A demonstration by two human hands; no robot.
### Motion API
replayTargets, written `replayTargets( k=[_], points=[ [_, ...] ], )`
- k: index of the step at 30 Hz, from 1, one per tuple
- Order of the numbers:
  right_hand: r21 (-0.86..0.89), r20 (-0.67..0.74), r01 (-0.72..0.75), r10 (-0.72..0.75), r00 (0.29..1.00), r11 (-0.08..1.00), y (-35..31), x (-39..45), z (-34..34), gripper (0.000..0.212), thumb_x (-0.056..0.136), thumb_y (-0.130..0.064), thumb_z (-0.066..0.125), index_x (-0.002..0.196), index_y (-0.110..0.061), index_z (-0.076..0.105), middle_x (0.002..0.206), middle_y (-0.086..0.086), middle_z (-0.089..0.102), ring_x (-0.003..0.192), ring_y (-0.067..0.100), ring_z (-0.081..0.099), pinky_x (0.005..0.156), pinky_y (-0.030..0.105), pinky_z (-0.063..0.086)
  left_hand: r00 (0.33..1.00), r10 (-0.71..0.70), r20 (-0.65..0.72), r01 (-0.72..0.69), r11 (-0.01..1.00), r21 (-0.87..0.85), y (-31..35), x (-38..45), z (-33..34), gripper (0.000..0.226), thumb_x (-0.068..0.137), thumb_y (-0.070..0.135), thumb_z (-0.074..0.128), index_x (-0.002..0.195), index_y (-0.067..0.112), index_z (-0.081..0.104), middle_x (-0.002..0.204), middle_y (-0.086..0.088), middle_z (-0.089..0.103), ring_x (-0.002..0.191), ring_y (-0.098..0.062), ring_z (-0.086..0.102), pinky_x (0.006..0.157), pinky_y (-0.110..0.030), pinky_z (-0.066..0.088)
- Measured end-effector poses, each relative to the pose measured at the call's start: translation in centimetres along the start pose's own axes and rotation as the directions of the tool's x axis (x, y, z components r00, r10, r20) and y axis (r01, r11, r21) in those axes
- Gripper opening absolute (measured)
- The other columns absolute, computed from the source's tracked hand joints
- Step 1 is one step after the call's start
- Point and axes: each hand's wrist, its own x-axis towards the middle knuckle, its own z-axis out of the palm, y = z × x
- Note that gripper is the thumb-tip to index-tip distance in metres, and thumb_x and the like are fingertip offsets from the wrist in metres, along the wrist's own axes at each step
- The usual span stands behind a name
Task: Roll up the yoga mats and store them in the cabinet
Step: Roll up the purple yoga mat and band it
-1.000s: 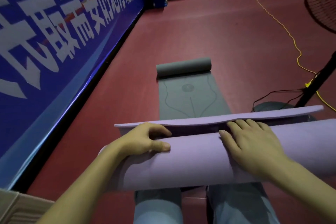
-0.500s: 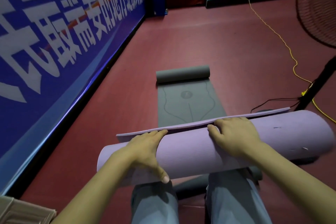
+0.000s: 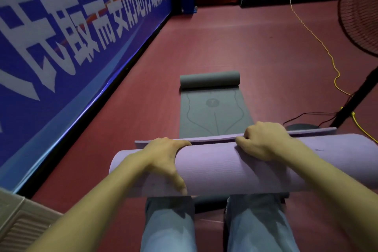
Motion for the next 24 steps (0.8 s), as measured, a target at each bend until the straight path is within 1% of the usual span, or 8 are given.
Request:
replayTargets(
  k=[5, 7, 11, 15, 18, 20, 22, 24],
  points=[
    [0.079, 0.354, 0.012, -0.039, 0.934, 0.997, 1.0, -1.5, 0.1, 0.049, 0.098, -0.054, 0.035, 0.094, -0.014, 0.064, 0.120, 0.018, 0.064, 0.099, 0.033, 0.057, 0.085, 0.036, 0.047, 0.963, 0.004, 0.269, 0.030, 0.992, -0.123, 0.9, -1.3, -0.4, 0.091, 0.033, 0.062, 0.094, 0.117, 0.051, 0.060, 0.106, 0.028, 0.069, 0.099, -0.003, 0.066, 0.090, -0.030, 0.055],
    [0.135, 0.367, 0.005, -0.055, 0.929, 0.991, 1.2, -2.1, 1.4, 0.055, 0.099, -0.054, 0.033, 0.107, -0.014, 0.068, 0.128, 0.017, 0.063, 0.108, 0.032, 0.058, 0.087, 0.036, 0.045, 0.930, 0.004, 0.368, 0.072, 0.979, -0.191, 1.3, -1.4, -0.1, 0.075, 0.042, 0.055, 0.096, 0.109, 0.045, 0.067, 0.102, 0.027, 0.071, 0.095, 0.000, 0.068, 0.088, -0.029, 0.057],
    [0.102, 0.086, -0.002, -0.007, 0.996, 0.995, 0.6, -2.5, 1.6, 0.049, 0.101, -0.049, 0.033, 0.073, -0.014, 0.054, 0.083, 0.011, 0.055, 0.078, 0.033, 0.049, 0.067, 0.036, 0.038, 0.944, 0.043, 0.326, 0.071, 0.941, -0.331, 0.5, -1.0, 0.2, 0.070, 0.046, 0.052, 0.094, 0.110, 0.038, 0.071, 0.104, 0.023, 0.073, 0.097, -0.004, 0.070, 0.091, -0.037, 0.058],
    [0.034, -0.159, -0.015, 0.020, 0.987, 0.999, -0.5, -3.6, 1.8, 0.044, 0.100, -0.047, 0.037, 0.074, -0.016, 0.052, 0.077, 0.008, 0.055, 0.074, 0.035, 0.053, 0.062, 0.036, 0.034, 0.979, 0.076, 0.190, 0.015, 0.899, -0.438, -0.9, -0.6, 0.8, 0.083, 0.050, 0.047, 0.097, 0.126, 0.038, 0.066, 0.119, 0.021, 0.070, 0.110, -0.002, 0.066, 0.098, -0.031, 0.054],
    [0.110, -0.383, 0.122, -0.072, 0.921, 0.986, -1.0, -4.8, 3.1, 0.040, 0.093, -0.050, 0.039, 0.077, -0.019, 0.059, 0.081, 0.004, 0.065, 0.077, 0.034, 0.063, 0.063, 0.039, 0.042, 0.999, 0.003, -0.036, -0.020, 0.869, -0.494, -2.1, -0.4, 1.2, 0.070, 0.053, 0.056, 0.093, 0.117, 0.038, 0.071, 0.117, 0.017, 0.072, 0.111, 0.001, 0.065, 0.101, -0.033, 0.053],
    [0.105, -0.404, 0.195, -0.138, 0.904, 0.975, -1.8, -5.7, 4.3, 0.049, 0.089, -0.055, 0.039, 0.096, -0.016, 0.067, 0.095, 0.007, 0.068, 0.091, 0.036, 0.065, 0.079, 0.045, 0.051, 0.985, -0.054, -0.163, -0.029, 0.882, -0.470, -2.7, -0.1, 1.1, 0.059, 0.058, 0.066, 0.083, 0.109, 0.037, 0.074, 0.114, 0.015, 0.072, 0.110, 0.000, 0.065, 0.102, -0.039, 0.053],
    [0.069, -0.361, 0.211, -0.173, 0.916, 0.975, -2.5, -6.5, 5.6, 0.070, 0.088, -0.061, 0.043, 0.127, -0.006, 0.062, 0.125, 0.014, 0.064, 0.117, 0.040, 0.058, 0.102, 0.056, 0.045, 0.987, -0.059, -0.150, -0.016, 0.890, -0.457, -2.8, 0.1, 0.8, 0.054, 0.065, 0.067, 0.077, 0.109, 0.036, 0.074, 0.113, 0.017, 0.072, 0.109, 0.000, 0.065, 0.102, -0.039, 0.052],
    [0.043, -0.346, 0.218, -0.190, 0.919, 0.975, -2.6, -7.2, 6.5, 0.088, 0.085, -0.069, 0.045, 0.141, -0.002, 0.052, 0.141, 0.018, 0.054, 0.132, 0.043, 0.048, 0.112, 0.062, 0.034, 0.997, -0.031, -0.077, -0.007, 0.892, -0.452, -2.7, 0.2, 0.6, 0.055, 0.070, 0.062, 0.076, 0.118, 0.036, 0.071, 0.121, 0.018, 0.069, 0.114, 0.002, 0.062, 0.106, -0.037, 0.050]
  ],
)
